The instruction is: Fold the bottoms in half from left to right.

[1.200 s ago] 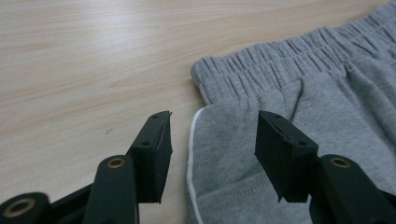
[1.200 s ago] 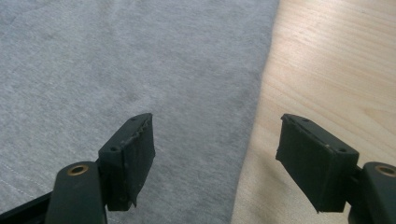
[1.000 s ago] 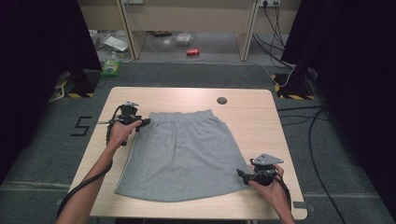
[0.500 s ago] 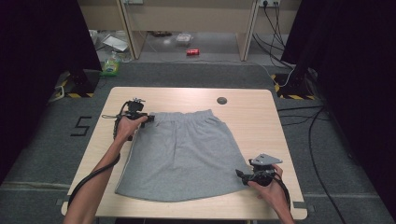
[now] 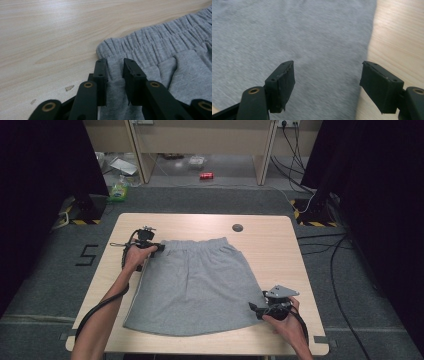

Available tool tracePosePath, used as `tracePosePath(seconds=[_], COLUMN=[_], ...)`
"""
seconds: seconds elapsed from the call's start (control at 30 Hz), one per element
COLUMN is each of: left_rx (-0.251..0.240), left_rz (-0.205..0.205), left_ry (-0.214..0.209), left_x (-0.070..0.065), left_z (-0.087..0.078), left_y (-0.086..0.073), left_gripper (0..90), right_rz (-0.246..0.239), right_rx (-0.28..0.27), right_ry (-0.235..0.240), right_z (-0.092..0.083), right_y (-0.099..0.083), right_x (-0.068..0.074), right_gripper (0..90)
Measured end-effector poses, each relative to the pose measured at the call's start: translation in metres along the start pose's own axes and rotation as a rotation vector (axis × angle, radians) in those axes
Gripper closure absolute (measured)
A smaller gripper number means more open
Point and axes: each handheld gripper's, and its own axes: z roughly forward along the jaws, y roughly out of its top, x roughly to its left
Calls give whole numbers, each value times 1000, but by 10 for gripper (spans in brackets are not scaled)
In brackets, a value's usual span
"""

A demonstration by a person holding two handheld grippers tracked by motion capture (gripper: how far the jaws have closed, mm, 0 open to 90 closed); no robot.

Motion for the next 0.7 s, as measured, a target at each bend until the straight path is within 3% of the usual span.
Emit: tracePosePath(seconds=[0.2, 0.23, 0.33, 0.37, 0.5, 0.53, 0.6, 0.63, 0.7], left_rx=[16, 17, 14, 8, 2, 1, -3, -3, -3], left_rz=[32, 29, 19, 5, -14, -15, -22, -24, -24], left_ry=[16, 14, 8, 3, -8, -9, -13, -16, -14], left_x=[-3, -2, 0, 1, 4, 5, 6, 6, 6], left_z=[1, 1, 1, 1, 1, 1, 2, 1, 1], left_y=[3, 3, 3, 2, 2, 2, 1, 1, 1], left_gripper=[754, 753, 754, 754, 754, 754, 754, 753, 753], right_rz=[-50, -71, -92, -108, -110, -127, -136, -151, -163], right_rx=[-15, -18, -17, -22, -34, -46, -51, -61, -66], right_ry=[46, 74, 105, 135, 178, 200, 207, 236, 250], right_z=[4, 9, 15, 23, 36, 44, 48, 56, 60], right_y=[14, 20, 26, 32, 43, 53, 59, 69, 73], right_x=[22, 33, 45, 56, 72, 82, 88, 99, 106], right_gripper=[279, 285, 299, 306, 316, 320, 320, 327, 331])
